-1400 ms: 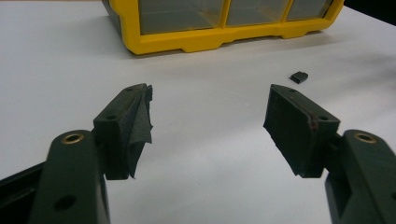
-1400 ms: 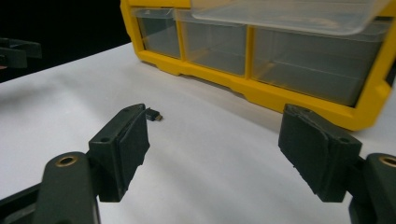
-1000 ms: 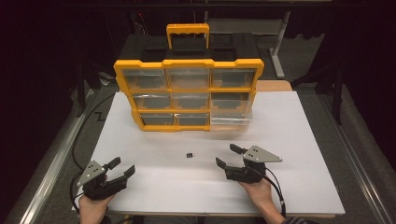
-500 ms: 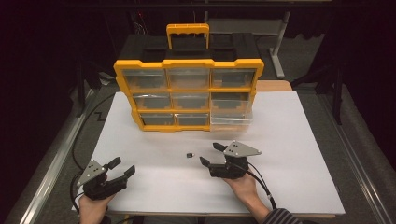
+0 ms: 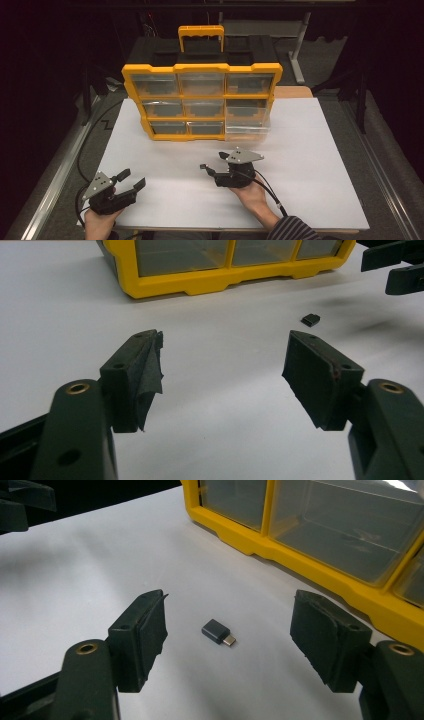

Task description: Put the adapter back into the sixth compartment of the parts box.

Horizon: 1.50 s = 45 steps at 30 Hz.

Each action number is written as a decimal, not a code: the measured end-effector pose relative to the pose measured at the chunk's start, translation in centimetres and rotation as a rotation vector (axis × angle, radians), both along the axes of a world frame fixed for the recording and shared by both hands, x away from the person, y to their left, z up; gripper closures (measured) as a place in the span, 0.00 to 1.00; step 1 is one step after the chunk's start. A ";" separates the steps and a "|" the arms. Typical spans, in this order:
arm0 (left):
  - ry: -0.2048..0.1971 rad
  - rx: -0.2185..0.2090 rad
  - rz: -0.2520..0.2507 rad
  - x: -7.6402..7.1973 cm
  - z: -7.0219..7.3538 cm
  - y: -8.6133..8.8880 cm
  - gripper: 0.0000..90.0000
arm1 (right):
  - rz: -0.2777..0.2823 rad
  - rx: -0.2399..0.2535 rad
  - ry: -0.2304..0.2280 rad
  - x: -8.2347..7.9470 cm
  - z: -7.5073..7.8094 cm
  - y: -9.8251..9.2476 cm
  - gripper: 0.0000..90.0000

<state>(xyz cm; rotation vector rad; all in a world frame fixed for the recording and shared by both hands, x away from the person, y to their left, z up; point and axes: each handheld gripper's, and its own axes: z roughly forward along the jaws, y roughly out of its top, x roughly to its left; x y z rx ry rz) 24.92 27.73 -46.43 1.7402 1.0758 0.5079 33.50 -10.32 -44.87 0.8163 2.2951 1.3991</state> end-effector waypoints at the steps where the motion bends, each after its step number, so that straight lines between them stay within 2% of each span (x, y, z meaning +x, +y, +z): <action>1: 0.000 -0.001 0.000 0.0 0.0 0.0 0.36 | 0.004 -0.001 -0.002 0.1 0.0 0.2 0.35; 5: -0.002 -0.002 0.002 0.0 0.0 0.0 0.36 | 0.017 -0.014 0.009 0.3 0.2 0.7 0.35; 7: -0.002 -0.001 0.002 -0.1 0.0 0.0 0.36 | 0.027 -0.058 0.007 0.5 0.3 1.3 0.38; 9: 0.002 -0.006 0.000 -0.1 0.0 0.0 0.36 | 0.029 -0.108 0.034 0.7 0.4 1.8 0.41; 11: 0.004 -0.005 0.000 0.0 0.0 0.0 0.36 | 0.030 -0.124 0.044 0.8 0.5 2.0 0.42; 12: 0.004 -0.006 0.001 0.0 0.0 0.0 0.36 | 0.026 -0.176 0.070 1.2 0.8 2.4 0.45; 14: 0.005 -0.003 0.009 0.0 0.0 0.0 0.36 | 0.027 -0.215 0.096 1.7 1.1 2.8 0.48; 15: 0.005 -0.003 0.009 0.0 0.0 0.0 0.36 | 0.027 -0.215 0.096 1.7 1.1 2.8 0.48; 16: 0.007 -0.001 0.008 0.0 0.0 0.0 0.36 | 0.030 -0.257 0.120 2.1 1.4 3.1 0.50; 18: 0.008 -0.001 0.009 0.0 0.0 0.0 0.36 | 0.047 -0.289 0.158 2.6 1.7 3.4 0.52; 19: 0.008 -0.001 0.009 0.0 0.0 0.0 0.36 | 0.047 -0.289 0.158 2.6 1.7 3.4 0.52; 20: 0.008 -0.001 0.008 0.0 0.0 0.0 0.36 | 0.052 -0.319 0.170 2.9 1.7 3.6 0.53; 21: 0.008 0.000 0.007 0.0 0.0 0.0 0.36 | 0.057 -0.363 0.206 3.5 1.7 4.0 0.54; 23: 0.007 0.000 0.006 0.0 0.0 0.0 0.36 | 0.063 -0.376 0.217 3.7 1.7 4.1 0.54; 26: 0.007 0.001 0.008 0.0 0.0 0.0 0.36 | 0.077 -0.418 0.245 4.2 1.7 4.7 0.56; 27: 0.007 0.002 0.007 0.0 0.0 0.0 0.36 | 0.090 -0.446 0.258 4.5 1.6 5.2 0.59; 29: 0.007 0.004 0.005 0.0 0.0 0.0 0.36 | 0.096 -0.453 0.260 4.6 1.6 5.3 0.61; 31: 0.007 0.003 0.005 0.0 0.0 0.0 0.36 | 0.114 -0.496 0.277 4.8 1.5 6.1 0.64; 32: 0.007 0.003 0.005 0.0 0.0 0.0 0.36 | 0.114 -0.496 0.277 4.8 1.5 6.1 0.64; 36: 0.007 0.008 0.002 0.0 0.0 0.0 0.35 | 0.133 -0.545 0.292 5.2 1.6 6.9 0.66; 39: 0.007 0.006 0.003 -0.1 0.0 0.0 0.35 | 0.133 -0.573 0.318 5.6 1.5 7.2 0.67; 45: 0.006 0.005 0.000 -0.1 0.0 0.0 0.35 | 0.139 -0.574 0.337 6.0 1.2 7.7 0.68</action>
